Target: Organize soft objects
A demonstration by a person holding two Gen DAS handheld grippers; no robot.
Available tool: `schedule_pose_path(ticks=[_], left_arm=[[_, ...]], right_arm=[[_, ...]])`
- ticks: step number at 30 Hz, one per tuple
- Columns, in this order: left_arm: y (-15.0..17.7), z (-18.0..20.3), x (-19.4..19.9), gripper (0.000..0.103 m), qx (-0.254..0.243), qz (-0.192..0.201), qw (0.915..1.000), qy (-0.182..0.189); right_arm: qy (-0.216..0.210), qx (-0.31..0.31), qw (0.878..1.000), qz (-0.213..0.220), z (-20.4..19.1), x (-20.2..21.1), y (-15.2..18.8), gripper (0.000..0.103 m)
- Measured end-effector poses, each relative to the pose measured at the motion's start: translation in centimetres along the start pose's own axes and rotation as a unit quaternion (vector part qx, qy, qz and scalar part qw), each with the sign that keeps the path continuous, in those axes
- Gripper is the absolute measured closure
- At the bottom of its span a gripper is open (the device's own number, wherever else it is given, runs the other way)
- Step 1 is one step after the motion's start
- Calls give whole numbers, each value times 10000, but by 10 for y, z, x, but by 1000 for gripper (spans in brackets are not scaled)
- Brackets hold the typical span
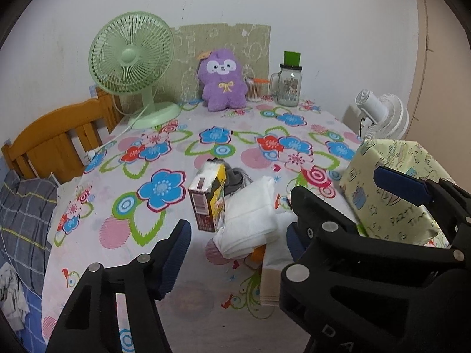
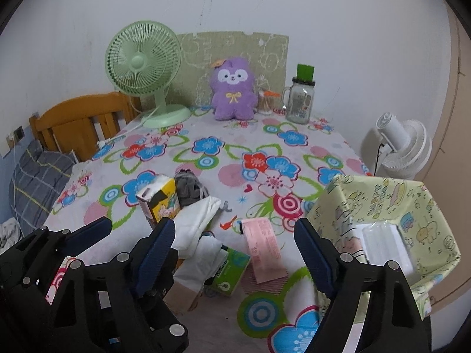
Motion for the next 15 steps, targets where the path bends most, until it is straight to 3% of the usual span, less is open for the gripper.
schedule_pose_path(ticks=[15], left_arm=[[15, -7, -33, 40, 117, -356, 9993, 35]], right_arm=[[62, -150, 9992, -378, 6, -36, 15, 25]])
Point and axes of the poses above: each gripper's, at about its wrist camera, not at the fingertips, and x roughly against the way its jaws point, z to its right, y to its underside, the point moved 8 cm from there along -x, roughly the way its jaws point, and after that the axes turned 8 degrees about z, right-handed, at the moved point
